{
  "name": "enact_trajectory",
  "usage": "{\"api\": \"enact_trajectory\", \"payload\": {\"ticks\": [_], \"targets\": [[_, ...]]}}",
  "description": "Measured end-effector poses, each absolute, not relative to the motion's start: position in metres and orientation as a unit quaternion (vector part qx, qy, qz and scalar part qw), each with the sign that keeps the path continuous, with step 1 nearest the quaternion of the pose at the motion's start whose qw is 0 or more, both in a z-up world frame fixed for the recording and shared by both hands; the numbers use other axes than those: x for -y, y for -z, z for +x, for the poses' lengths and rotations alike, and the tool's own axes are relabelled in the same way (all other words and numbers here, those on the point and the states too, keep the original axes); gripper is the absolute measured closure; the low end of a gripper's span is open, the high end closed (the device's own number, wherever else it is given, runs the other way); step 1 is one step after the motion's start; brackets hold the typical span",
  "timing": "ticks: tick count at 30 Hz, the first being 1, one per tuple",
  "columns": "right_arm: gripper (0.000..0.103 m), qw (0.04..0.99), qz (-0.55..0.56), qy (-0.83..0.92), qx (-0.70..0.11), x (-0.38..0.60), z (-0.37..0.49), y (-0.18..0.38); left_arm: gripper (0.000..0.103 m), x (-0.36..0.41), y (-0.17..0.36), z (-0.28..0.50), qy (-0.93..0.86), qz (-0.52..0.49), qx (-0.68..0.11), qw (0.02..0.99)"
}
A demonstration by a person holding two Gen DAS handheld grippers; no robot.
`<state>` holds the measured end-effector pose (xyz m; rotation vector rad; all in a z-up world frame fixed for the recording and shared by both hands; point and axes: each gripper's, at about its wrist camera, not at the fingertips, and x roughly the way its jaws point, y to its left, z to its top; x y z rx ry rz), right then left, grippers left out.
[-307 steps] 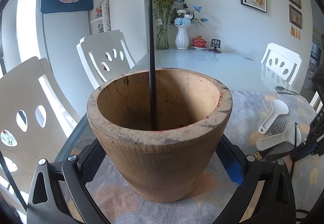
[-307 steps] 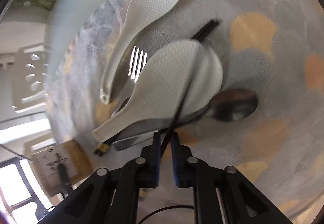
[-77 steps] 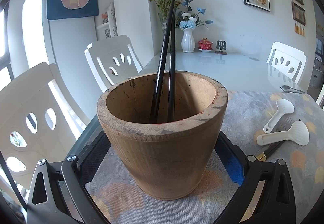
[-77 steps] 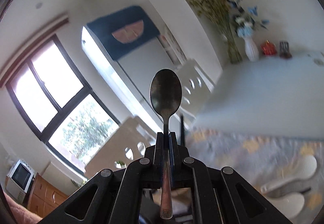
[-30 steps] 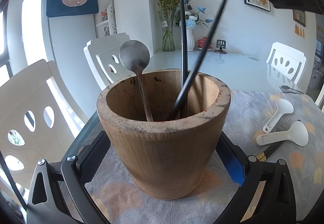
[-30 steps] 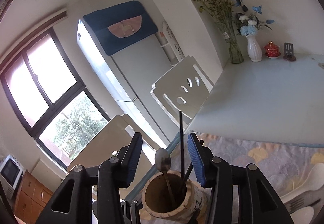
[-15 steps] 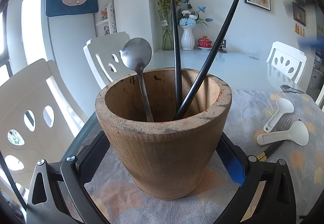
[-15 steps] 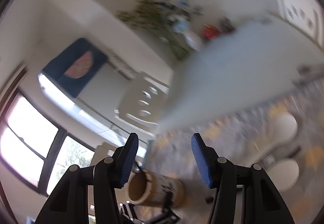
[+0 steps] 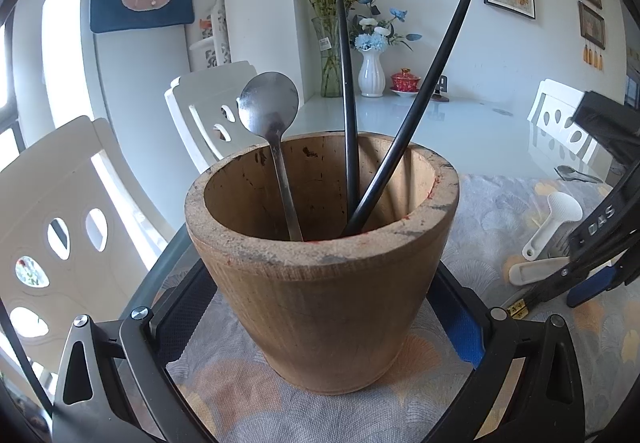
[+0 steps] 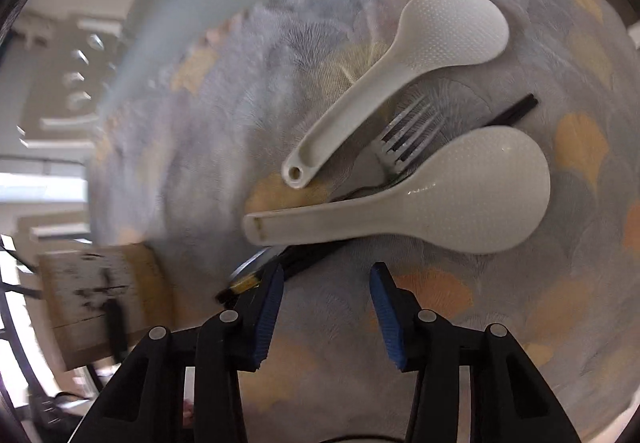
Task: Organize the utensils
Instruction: 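Move the right tool to the utensils and grasp a black chopstick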
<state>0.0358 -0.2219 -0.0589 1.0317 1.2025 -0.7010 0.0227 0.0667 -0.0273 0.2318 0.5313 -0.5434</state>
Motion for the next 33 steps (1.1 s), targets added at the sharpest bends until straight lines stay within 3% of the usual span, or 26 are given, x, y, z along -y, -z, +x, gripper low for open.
{"api": "enact_trajectory", "payload": {"ticks": [15, 23, 33], "targets": [[0.059, 0.683, 0.339, 0.3, -0.573, 0.198, 0.049, 0.057, 0.001, -0.07, 0.027, 0.024, 0.267, 0.11, -0.262, 0.921], [0.06, 0.663, 0.375, 0.268, -0.59, 0.188, -0.011, 0.062, 0.001, -0.07, 0.027, 0.024, 0.267, 0.11, -0.262, 0.921], [0.065, 0.661, 0.467, 0.275, -0.518, 0.207, -0.068, 0.065, 0.001, -0.07, 0.027, 0.024, 0.267, 0.11, -0.262, 0.921]]}}
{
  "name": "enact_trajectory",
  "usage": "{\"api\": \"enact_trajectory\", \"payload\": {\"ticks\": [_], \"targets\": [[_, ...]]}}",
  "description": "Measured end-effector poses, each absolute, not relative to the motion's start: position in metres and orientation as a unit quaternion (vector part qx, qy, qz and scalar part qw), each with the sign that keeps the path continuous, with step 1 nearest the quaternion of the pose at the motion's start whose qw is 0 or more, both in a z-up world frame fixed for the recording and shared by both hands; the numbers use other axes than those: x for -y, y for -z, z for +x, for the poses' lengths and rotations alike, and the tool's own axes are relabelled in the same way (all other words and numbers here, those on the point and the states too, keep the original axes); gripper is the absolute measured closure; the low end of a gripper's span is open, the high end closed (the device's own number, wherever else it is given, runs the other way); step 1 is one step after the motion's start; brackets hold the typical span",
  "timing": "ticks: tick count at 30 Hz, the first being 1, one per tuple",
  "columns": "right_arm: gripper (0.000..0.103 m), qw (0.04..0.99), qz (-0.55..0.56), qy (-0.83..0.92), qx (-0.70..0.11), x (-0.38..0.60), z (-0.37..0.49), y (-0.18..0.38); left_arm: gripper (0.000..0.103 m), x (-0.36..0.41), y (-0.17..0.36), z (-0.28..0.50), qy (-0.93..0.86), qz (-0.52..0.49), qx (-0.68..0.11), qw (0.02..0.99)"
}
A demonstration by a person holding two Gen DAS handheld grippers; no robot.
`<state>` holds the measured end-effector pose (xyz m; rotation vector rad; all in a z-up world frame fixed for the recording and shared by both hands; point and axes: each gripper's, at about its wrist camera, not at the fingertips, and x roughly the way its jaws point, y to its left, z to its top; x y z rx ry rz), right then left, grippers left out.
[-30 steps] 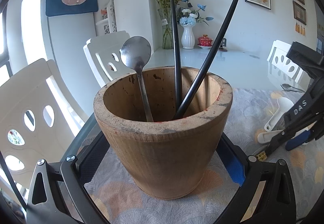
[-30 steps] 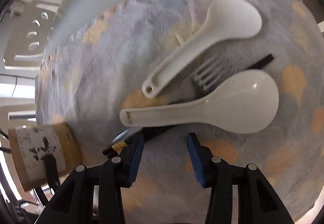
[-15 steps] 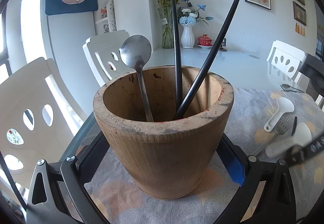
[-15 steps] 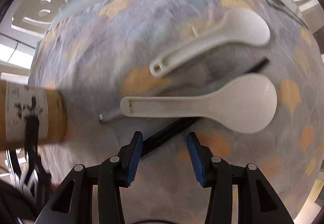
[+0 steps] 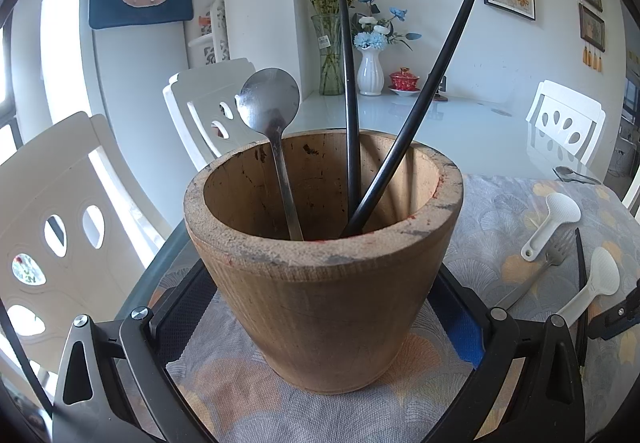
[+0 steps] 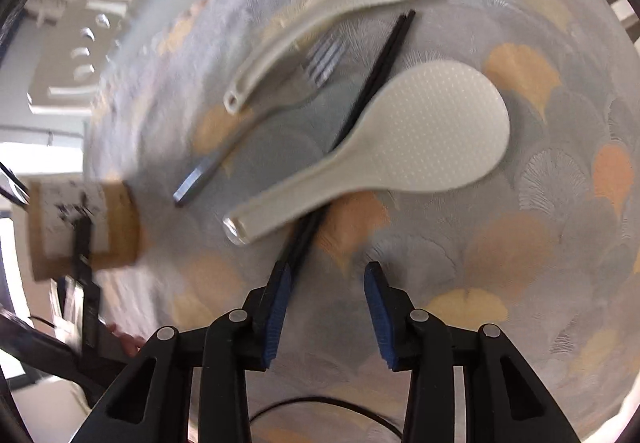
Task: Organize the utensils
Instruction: 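Move the right tool to the utensils and grasp a black chopstick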
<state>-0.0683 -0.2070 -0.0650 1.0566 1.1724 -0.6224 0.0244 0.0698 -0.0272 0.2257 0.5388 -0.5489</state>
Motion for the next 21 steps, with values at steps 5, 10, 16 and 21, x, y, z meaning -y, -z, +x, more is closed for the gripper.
{"api": "enact_trajectory", "payload": {"ticks": [5, 10, 16, 21], "targets": [[0.066, 0.658, 0.409, 0.287, -0.563, 0.204, -0.051, 0.066, 0.001, -0.07, 0.027, 0.024, 0.267, 0.109, -0.262, 0.921], [0.066, 0.662, 0.386, 0.274, -0.581, 0.206, -0.047, 0.068, 0.001, -0.069, 0.029, 0.025, 0.269, 0.109, -0.265, 0.92], [0.065, 0.648, 0.328, 0.305, -0.616, 0.214, 0.003, 0.068, 0.001, -0.066, 0.032, 0.026, 0.267, 0.115, -0.277, 0.916], [0.067, 0.671, 0.326, 0.281, -0.603, 0.203, -0.015, 0.064, 0.001, -0.068, 0.031, 0.024, 0.269, 0.112, -0.276, 0.916]]}}
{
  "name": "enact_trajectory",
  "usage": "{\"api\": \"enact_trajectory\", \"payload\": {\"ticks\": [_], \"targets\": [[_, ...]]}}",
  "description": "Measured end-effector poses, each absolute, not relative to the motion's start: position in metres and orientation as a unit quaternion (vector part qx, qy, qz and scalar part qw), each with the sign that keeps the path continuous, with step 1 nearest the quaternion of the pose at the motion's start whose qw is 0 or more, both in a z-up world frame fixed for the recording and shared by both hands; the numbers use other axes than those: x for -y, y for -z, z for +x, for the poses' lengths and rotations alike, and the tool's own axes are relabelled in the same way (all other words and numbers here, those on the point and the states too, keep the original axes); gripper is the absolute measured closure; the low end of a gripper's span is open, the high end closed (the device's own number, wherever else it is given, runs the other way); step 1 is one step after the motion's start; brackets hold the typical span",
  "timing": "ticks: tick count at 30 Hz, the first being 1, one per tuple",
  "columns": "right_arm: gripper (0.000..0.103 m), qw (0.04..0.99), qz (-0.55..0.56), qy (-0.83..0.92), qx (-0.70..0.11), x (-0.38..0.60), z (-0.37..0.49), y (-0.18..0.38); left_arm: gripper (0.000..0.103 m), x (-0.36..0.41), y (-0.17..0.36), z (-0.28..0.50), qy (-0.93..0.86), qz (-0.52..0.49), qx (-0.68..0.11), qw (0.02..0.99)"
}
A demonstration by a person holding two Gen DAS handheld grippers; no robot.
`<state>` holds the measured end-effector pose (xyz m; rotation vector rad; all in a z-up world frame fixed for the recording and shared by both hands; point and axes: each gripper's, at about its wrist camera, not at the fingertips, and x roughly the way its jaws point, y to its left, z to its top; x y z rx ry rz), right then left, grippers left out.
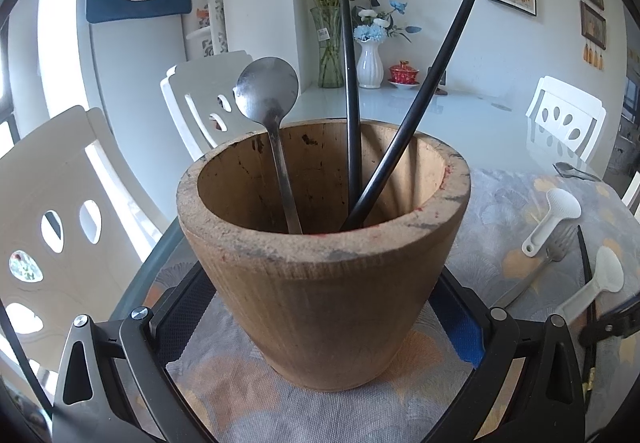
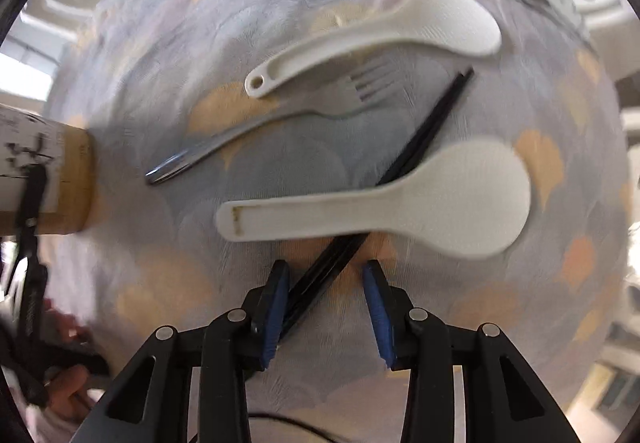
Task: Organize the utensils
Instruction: 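Move the right tool to the utensils and grasp a black chopstick, then lift the black chopstick, carry it over the pot, drop it in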
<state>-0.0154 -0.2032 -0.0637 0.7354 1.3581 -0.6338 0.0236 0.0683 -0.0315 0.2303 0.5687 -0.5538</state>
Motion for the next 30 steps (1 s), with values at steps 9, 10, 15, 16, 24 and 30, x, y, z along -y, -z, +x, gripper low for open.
{"api": "enact_trajectory", "payload": {"ticks": [9, 10, 15, 16, 24, 30], "targets": [[0.091, 0.68, 0.407, 0.225, -0.568, 0.211, -0.092, 0.063, 0.001, -0.069, 0.031, 0.024, 0.27, 0.112, -0.282, 0.914], [0.091, 0.688, 0.411, 0.209, -0.56, 0.206, -0.098, 0.059, 0.001, -0.068, 0.031, 0.027, 0.27, 0.112, -0.283, 0.914], [0.094, 0.725, 0.394, 0.135, -0.548, 0.188, -0.099, 0.034, 0.001, -0.066, 0.031, 0.028, 0.27, 0.113, -0.285, 0.913], [0.094, 0.733, 0.399, 0.117, -0.539, 0.185, -0.093, 0.031, 0.001, -0.067, 0.031, 0.029, 0.27, 0.113, -0.285, 0.913], [0.096, 0.735, 0.362, 0.133, -0.558, 0.179, -0.066, 0.043, 0.001, -0.065, 0.033, 0.029, 0.269, 0.115, -0.289, 0.911], [0.095, 0.725, 0.392, 0.143, -0.547, 0.193, -0.035, 0.068, 0.001, -0.066, 0.033, 0.03, 0.27, 0.113, -0.29, 0.911]]}}
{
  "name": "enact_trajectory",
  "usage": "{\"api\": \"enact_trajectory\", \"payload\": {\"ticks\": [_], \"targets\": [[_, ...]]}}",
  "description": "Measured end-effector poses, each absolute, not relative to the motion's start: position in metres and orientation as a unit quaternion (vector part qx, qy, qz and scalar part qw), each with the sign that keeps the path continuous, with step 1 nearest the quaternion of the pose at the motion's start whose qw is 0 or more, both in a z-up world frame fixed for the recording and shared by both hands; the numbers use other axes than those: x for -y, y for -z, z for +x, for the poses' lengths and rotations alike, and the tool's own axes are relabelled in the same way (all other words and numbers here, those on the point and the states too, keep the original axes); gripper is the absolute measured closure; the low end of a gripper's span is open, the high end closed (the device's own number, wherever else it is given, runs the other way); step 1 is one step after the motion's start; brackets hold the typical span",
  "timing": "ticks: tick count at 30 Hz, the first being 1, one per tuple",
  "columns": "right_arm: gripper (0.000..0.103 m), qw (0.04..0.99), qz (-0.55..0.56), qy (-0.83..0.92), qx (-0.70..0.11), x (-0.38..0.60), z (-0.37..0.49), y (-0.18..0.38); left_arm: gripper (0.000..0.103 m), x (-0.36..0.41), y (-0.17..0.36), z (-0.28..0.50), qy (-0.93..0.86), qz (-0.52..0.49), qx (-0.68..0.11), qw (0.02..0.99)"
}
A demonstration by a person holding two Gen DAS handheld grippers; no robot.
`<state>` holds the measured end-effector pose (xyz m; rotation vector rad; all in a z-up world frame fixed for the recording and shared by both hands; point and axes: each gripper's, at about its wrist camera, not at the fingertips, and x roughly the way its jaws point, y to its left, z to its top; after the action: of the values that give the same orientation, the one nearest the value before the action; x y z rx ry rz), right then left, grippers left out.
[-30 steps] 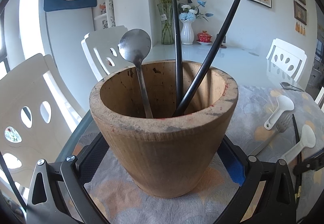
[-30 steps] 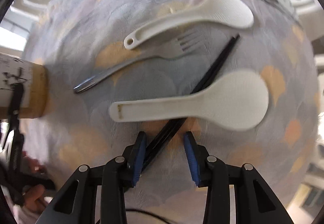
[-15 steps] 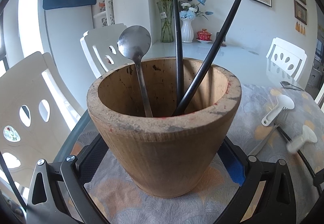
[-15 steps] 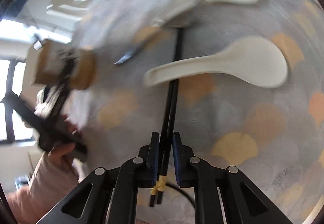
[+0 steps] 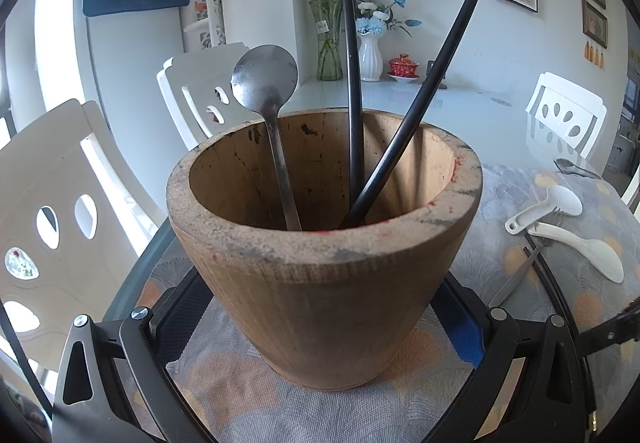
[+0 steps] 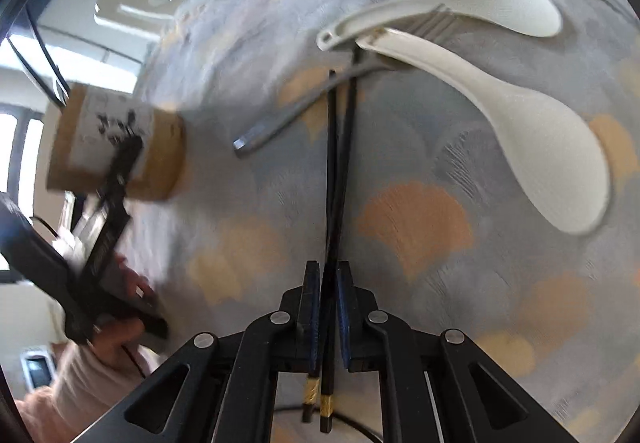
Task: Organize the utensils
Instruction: 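Lift the black chopstick, carry it over the pot, drop it in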
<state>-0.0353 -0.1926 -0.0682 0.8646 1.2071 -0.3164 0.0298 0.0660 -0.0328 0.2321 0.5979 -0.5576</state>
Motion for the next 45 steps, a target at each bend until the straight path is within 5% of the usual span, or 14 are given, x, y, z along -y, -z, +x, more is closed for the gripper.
{"api": "enact_trajectory", "payload": {"ticks": [19, 29, 45], "targets": [[0.097, 0.725, 0.523, 0.073, -0.443, 0.18, -0.058, 0.055, 0.001, -0.067, 0.036, 0.032, 0.273, 0.113, -0.301, 0.907], [0.098, 0.72, 0.459, 0.067, -0.517, 0.156, 0.003, 0.074, 0.001, -0.069, 0.033, 0.029, 0.274, 0.11, -0.296, 0.908], [0.098, 0.812, 0.396, 0.059, -0.425, 0.143, 0.023, 0.003, 0.001, -0.072, 0.03, 0.03, 0.276, 0.106, -0.294, 0.909]]}}
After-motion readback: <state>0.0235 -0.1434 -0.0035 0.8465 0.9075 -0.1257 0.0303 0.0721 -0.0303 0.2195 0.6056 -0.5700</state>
